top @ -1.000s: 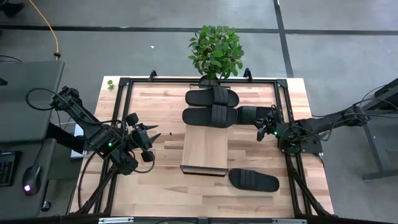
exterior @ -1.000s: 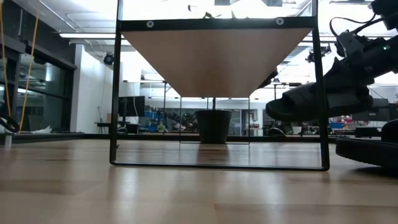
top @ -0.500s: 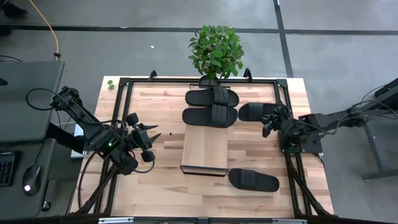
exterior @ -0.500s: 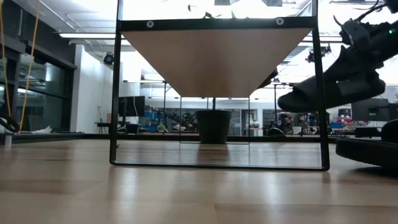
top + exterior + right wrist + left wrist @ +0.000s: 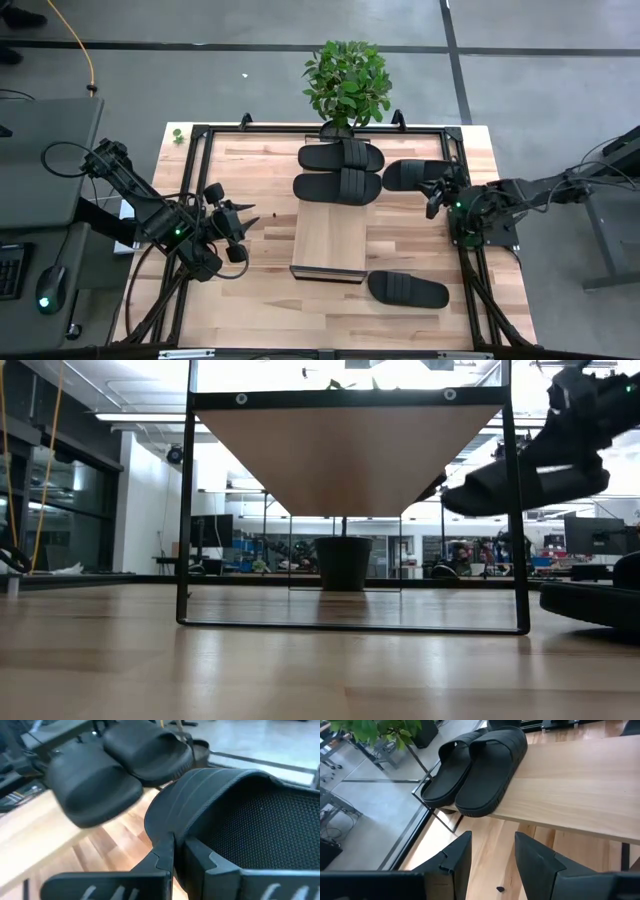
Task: Pick and place slides into the shelf
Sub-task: Put the top slide on the shelf
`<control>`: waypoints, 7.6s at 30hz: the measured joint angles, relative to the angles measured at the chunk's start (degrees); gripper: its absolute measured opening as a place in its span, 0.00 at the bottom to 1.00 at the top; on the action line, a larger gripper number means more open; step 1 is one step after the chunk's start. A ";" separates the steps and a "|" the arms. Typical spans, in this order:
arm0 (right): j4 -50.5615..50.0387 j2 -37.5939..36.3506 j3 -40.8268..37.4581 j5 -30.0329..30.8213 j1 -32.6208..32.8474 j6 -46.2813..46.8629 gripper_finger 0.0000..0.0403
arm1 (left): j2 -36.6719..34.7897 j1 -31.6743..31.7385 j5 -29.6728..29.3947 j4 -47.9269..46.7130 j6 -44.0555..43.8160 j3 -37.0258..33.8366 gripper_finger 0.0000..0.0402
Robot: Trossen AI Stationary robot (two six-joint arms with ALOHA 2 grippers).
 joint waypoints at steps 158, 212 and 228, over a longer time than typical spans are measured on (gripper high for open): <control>53.02 72.08 30.14 -5.23 4.03 5.93 0.13 | 0.08 0.02 1.00 -0.03 0.42 0.00 0.33; 20.21 68.38 43.67 -12.92 5.10 -10.73 0.46 | 0.06 0.00 1.66 -0.03 0.35 0.00 0.33; 27.84 74.18 43.69 -22.70 5.79 -17.60 0.46 | 0.06 0.02 1.61 0.09 0.35 0.00 0.33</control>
